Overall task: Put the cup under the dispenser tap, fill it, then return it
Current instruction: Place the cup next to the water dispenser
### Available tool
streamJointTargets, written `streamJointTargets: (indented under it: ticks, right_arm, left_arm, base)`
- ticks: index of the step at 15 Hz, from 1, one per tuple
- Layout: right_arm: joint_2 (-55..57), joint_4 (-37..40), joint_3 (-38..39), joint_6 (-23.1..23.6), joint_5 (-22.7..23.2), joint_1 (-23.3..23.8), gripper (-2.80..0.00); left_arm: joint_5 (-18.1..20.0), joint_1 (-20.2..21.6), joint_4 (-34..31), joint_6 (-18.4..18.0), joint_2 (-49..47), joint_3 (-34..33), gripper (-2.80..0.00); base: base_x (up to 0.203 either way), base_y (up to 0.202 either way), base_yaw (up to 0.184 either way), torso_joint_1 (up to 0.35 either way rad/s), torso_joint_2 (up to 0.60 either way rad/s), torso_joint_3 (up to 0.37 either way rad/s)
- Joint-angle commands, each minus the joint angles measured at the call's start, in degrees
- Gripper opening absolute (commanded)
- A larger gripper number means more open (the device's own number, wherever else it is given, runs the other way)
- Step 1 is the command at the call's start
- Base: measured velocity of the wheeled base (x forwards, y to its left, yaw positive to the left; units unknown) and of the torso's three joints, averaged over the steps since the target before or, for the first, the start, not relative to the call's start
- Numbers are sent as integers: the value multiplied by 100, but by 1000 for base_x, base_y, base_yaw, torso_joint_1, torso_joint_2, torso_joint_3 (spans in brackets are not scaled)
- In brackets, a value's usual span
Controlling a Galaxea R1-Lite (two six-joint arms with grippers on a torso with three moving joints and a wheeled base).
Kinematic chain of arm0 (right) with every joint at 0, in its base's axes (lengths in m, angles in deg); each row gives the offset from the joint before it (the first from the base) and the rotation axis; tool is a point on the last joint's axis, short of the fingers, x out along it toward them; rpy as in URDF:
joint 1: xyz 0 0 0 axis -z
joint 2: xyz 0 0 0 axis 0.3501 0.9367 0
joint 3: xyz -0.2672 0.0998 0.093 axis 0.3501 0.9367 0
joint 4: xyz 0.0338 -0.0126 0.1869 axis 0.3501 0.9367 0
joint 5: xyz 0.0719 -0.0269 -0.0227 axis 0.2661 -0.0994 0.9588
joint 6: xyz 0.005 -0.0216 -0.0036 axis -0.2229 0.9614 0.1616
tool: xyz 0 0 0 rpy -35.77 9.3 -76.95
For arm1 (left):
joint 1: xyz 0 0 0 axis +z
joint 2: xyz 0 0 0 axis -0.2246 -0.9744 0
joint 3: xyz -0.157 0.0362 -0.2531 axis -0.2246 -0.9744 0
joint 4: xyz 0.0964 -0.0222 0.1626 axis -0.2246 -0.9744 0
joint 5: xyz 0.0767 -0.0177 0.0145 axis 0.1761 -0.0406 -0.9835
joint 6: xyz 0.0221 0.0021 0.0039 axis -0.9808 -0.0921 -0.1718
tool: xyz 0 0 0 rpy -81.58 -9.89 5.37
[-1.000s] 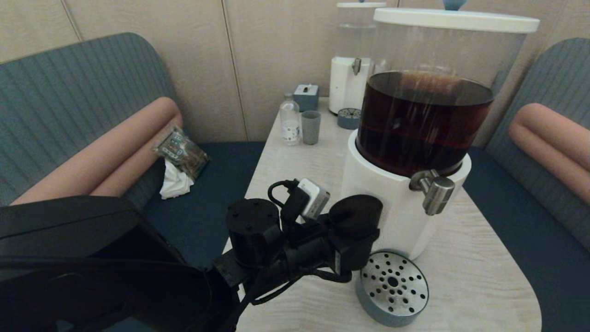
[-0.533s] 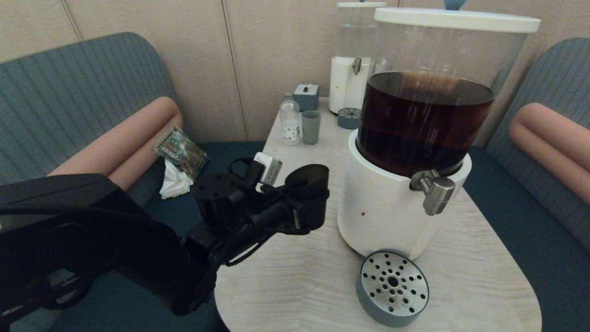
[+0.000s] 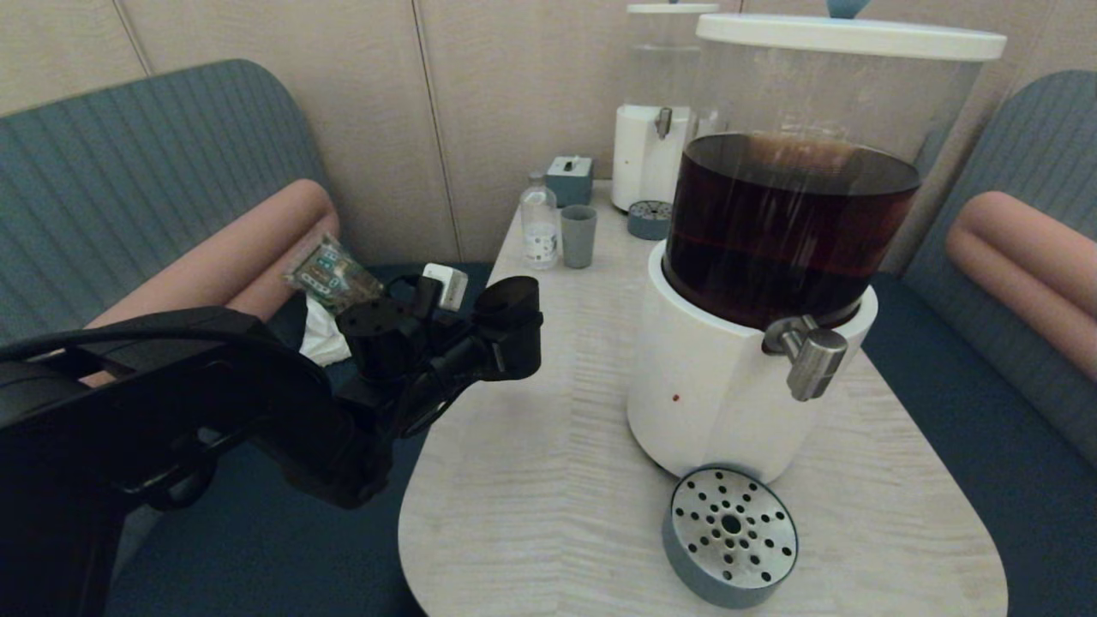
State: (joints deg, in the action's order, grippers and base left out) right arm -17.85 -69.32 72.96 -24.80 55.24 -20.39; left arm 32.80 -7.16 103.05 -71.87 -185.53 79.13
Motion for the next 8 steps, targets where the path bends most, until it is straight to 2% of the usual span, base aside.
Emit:
streamJointTargets:
  ticks: [1,8]
  right_arm:
    - [6,2,0,-1,1,-1,-280]
    - [6,2,0,-1,1,-1,-280]
  left_arm:
    - [-5,95,46,-1,-452,287,-280]
    - [-23,142,35,-11,-1074,852,-280]
  base:
    - [0,0,0,0,0,0]
    - [0,0,0,0,0,0]
